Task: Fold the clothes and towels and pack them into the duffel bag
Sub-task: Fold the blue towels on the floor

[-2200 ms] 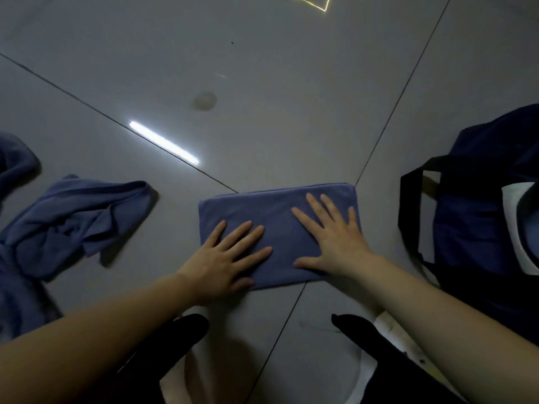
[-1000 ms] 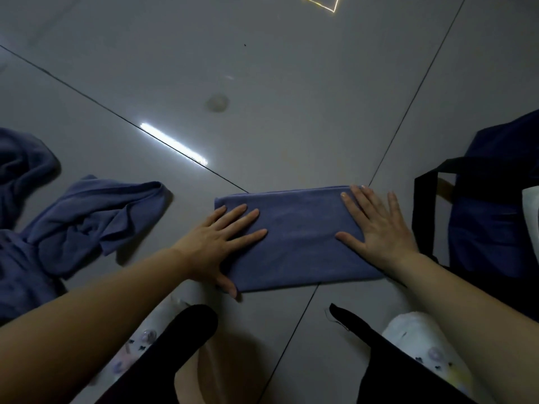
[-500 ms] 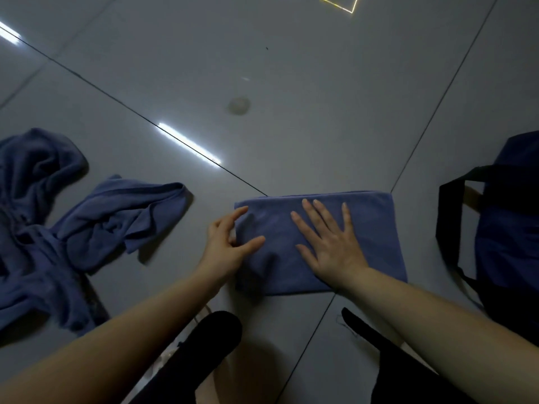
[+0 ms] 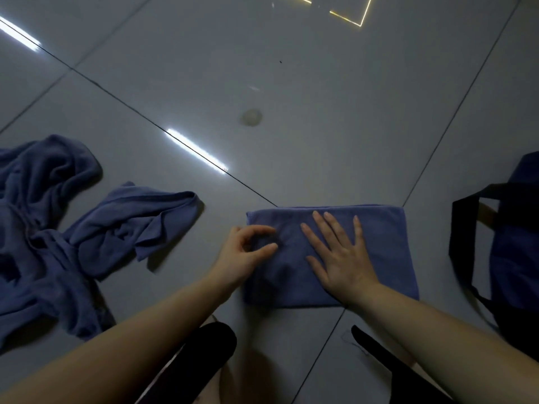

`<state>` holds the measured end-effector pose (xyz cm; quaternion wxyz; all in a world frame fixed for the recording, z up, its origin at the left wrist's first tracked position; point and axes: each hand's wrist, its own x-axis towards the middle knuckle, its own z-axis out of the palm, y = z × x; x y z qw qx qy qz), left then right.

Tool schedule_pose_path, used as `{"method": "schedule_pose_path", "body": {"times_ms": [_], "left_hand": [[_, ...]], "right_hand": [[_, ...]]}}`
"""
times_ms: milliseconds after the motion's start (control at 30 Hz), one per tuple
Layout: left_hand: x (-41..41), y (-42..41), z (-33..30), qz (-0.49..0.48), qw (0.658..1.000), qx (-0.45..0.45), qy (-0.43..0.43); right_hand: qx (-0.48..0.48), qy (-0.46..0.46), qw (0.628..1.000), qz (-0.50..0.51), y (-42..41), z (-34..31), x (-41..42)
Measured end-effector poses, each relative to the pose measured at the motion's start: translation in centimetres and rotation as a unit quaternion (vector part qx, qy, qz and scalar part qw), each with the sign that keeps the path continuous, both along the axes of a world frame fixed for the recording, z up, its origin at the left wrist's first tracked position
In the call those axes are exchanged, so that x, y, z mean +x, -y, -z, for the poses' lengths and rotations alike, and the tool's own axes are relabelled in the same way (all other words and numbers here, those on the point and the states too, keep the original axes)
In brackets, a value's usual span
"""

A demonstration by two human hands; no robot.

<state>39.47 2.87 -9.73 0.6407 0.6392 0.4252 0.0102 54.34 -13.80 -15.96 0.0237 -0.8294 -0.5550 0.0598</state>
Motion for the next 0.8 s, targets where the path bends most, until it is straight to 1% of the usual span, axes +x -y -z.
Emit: {"method": "schedule_pose_path", "body": {"times_ms": [67, 100, 167, 200, 233, 333, 433, 467, 600, 733, 800], "left_hand": [[0.1, -0.2, -0.1, -0.005, 1.0, 0.006, -0.008], [0.1, -0.2, -0.2, -0.003, 1.0, 0.013, -0.013], [0.2, -0.3, -0.2, 0.033, 0.998, 0.039, -0.031], [0.1, -0.5, 0.0, 0.053, 0.996, 0.051, -0.041], [0.1, -0.6, 0.2, 0.069, 0.995, 0.055, -0.043], [-0.1, -1.0, 0.7, 0.092, 0.993, 0.056, -0.049], [-0.4, -0.9, 1.6, 0.159, 0.973, 0.143, -0.091], [-0.6, -0.7, 1.9, 0.177, 0.964, 0.171, -0.099], [-1.1, 0.2, 2.5, 0.181, 0.953, 0.215, -0.116], [-0.9, 0.1, 2.4, 0.183, 0.949, 0.229, -0.116], [-0.8, 0.2, 2.3, 0.185, 0.948, 0.232, -0.116]], "right_hand": [[0.014, -0.01, 0.999, 0.03, -0.5, -0.1, -0.6], [0.03, -0.022, 0.997, 0.069, -1.0, -0.3, -1.0], [0.08, -0.082, 0.981, 0.159, -2.6, -0.8, -1.9], [0.098, -0.109, 0.973, 0.18, -3.7, -1.1, -2.3], [0.103, -0.115, 0.973, 0.172, -4.6, -1.2, -2.7], [0.053, -0.059, 0.993, 0.088, -5.8, -0.5, -2.8], [0.038, -0.04, 0.998, 0.01, -5.1, 0.2, -1.1], [0.036, -0.042, 0.998, 0.0, -4.9, 0.1, -0.5], [-0.002, -0.059, 0.997, 0.049, -2.3, -0.5, 2.2], [-0.024, -0.056, 0.994, 0.089, 2.9, -0.7, 6.8], [-0.047, -0.061, 0.989, 0.13, 5.0, -0.9, 8.9]]}}
